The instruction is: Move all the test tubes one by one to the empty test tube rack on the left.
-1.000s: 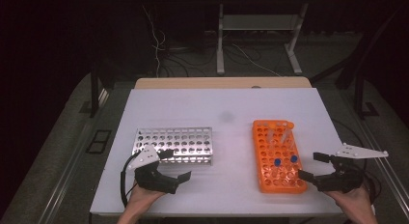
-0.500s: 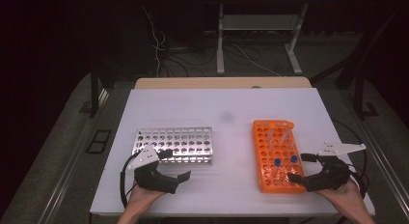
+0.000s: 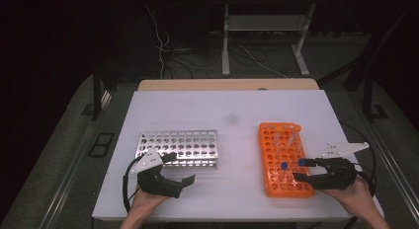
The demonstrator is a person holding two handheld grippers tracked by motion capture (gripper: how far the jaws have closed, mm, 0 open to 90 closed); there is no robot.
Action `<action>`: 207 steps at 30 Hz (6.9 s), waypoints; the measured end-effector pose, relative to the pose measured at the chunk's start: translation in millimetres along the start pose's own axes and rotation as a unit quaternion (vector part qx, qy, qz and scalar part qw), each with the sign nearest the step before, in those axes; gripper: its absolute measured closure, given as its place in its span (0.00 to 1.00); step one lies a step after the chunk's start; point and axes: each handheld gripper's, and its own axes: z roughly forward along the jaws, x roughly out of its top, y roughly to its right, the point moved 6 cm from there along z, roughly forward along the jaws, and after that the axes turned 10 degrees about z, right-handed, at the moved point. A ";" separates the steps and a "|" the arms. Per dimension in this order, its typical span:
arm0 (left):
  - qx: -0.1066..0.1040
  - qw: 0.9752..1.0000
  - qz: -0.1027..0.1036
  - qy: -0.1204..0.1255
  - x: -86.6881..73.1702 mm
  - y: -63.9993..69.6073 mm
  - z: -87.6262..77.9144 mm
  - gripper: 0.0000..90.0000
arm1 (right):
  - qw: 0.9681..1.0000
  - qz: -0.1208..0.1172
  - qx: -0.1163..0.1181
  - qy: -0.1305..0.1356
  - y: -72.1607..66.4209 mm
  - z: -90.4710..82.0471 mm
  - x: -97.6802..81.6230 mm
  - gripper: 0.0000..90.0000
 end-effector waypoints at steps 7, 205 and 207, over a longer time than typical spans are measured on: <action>0.000 1.000 0.001 -0.001 -0.5 0.3 0.4 0.00 | 1.000 -0.021 -0.007 -0.004 2.2 4.9 -0.8 0.69; -0.126 0.953 0.131 -0.241 145.4 -79.3 107.1 0.83 | 0.998 -0.029 0.059 0.005 -57.5 -23.6 83.4 0.00; -0.126 0.955 0.125 -0.239 143.0 -79.6 108.1 0.83 | 0.998 -0.028 0.059 0.008 -56.9 -26.5 80.9 0.00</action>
